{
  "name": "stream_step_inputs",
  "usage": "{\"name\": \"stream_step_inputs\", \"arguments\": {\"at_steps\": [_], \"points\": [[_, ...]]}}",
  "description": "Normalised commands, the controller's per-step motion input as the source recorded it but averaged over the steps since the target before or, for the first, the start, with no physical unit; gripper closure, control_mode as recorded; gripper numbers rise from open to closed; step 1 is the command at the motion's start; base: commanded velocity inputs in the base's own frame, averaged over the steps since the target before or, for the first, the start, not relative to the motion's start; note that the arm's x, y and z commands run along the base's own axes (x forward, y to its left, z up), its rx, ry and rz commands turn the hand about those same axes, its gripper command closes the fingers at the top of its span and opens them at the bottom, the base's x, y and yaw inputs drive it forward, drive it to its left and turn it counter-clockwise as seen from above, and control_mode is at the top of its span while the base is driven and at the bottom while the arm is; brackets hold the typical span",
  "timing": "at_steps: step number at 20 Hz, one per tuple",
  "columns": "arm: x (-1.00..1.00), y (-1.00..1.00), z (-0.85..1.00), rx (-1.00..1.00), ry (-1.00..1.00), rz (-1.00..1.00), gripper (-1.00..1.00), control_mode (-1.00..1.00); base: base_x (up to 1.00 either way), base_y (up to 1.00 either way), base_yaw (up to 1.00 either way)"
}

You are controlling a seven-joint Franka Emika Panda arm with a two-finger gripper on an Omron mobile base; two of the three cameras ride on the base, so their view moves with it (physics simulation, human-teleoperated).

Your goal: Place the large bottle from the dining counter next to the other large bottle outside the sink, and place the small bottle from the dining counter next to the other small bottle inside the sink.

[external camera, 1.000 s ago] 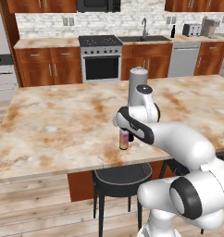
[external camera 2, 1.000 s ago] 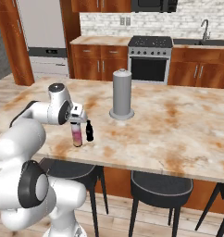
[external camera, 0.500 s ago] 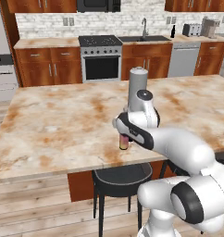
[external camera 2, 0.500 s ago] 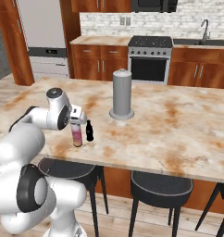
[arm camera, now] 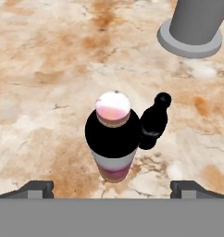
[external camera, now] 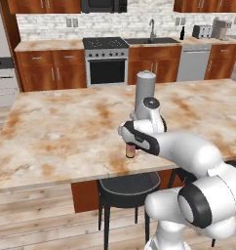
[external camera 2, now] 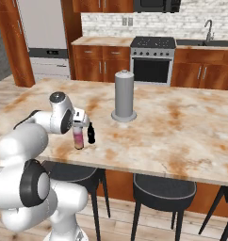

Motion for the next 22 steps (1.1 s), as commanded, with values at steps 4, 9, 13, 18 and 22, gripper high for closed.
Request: {"name": "stream_step_inputs", "arguments": {"at_steps": [4, 9, 13, 18, 22], "points": [[0.23, 0.00, -0.03, 0.00, 0.00, 0.00, -1.00, -1.00, 0.00, 0.00, 0.00], [0.17, 0.00, -0.03, 0.00, 0.00, 0.00, -1.00, -1.00, 0.00, 0.00, 0.00], [0.15, 0.00, -0.05, 0.00, 0.00, 0.00, -1.00, -1.00, 0.00, 0.00, 0.00], [0.12, 0.00, -0.06, 0.00, 0.00, 0.00, -1.00, -1.00, 0.00, 0.00, 0.00], [0.10, 0.00, -0.06, 0.00, 0.00, 0.00, -1.00, -1.00, 0.00, 0.00, 0.00]]}}
